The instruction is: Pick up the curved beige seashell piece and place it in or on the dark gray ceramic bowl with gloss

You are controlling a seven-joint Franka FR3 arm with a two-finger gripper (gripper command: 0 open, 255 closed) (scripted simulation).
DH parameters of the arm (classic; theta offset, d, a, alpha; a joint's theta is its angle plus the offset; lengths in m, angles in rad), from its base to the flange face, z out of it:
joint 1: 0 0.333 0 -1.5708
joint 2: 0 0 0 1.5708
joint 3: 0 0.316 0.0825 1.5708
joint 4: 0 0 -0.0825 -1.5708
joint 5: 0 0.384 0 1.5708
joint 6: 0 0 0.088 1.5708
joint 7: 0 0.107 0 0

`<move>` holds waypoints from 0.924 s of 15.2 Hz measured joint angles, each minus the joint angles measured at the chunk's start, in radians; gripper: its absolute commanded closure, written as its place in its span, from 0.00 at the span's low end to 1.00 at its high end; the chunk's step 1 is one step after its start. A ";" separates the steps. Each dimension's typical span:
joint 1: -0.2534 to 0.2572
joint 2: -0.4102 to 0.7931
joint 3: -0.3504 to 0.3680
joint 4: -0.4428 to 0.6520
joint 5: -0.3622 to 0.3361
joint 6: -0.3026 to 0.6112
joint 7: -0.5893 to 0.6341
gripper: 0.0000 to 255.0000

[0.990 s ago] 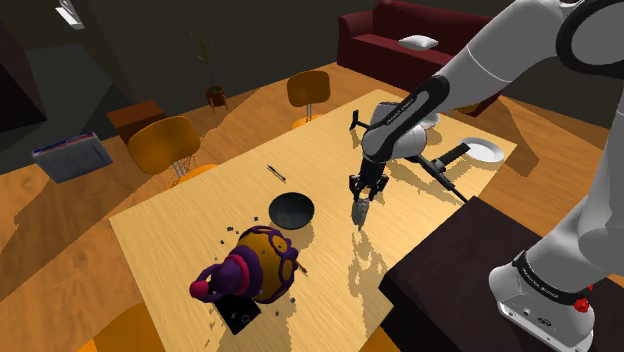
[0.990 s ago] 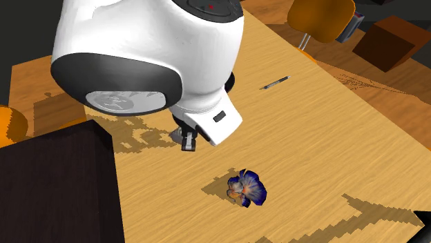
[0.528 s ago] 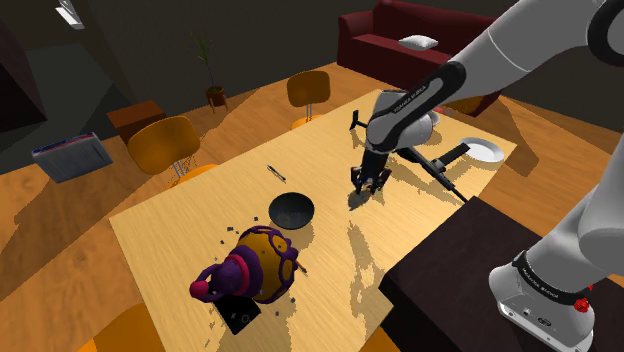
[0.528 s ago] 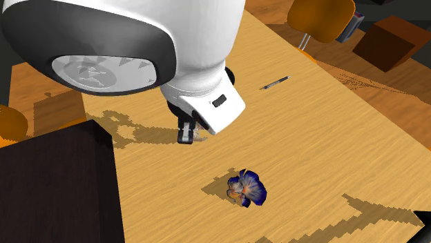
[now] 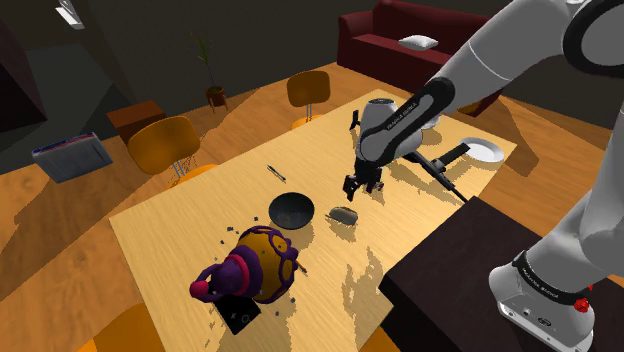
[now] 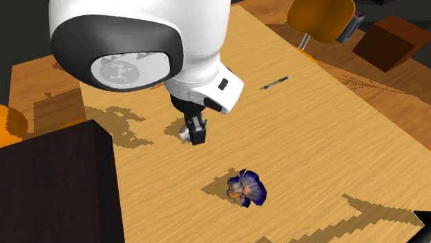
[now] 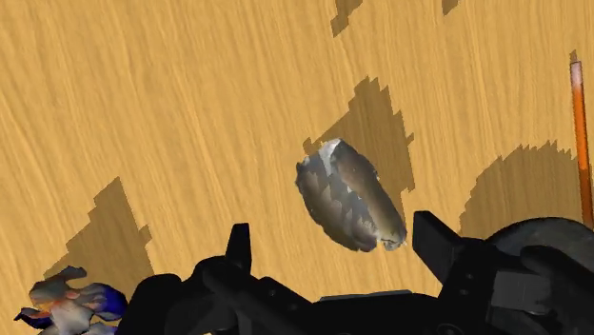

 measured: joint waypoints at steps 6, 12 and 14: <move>0.078 0.153 -0.014 0.039 -0.225 0.165 -0.201 0.00; 0.089 0.240 -0.023 0.065 -0.240 0.229 -0.205 0.00; 0.091 0.247 -0.023 0.068 -0.241 0.233 -0.204 0.00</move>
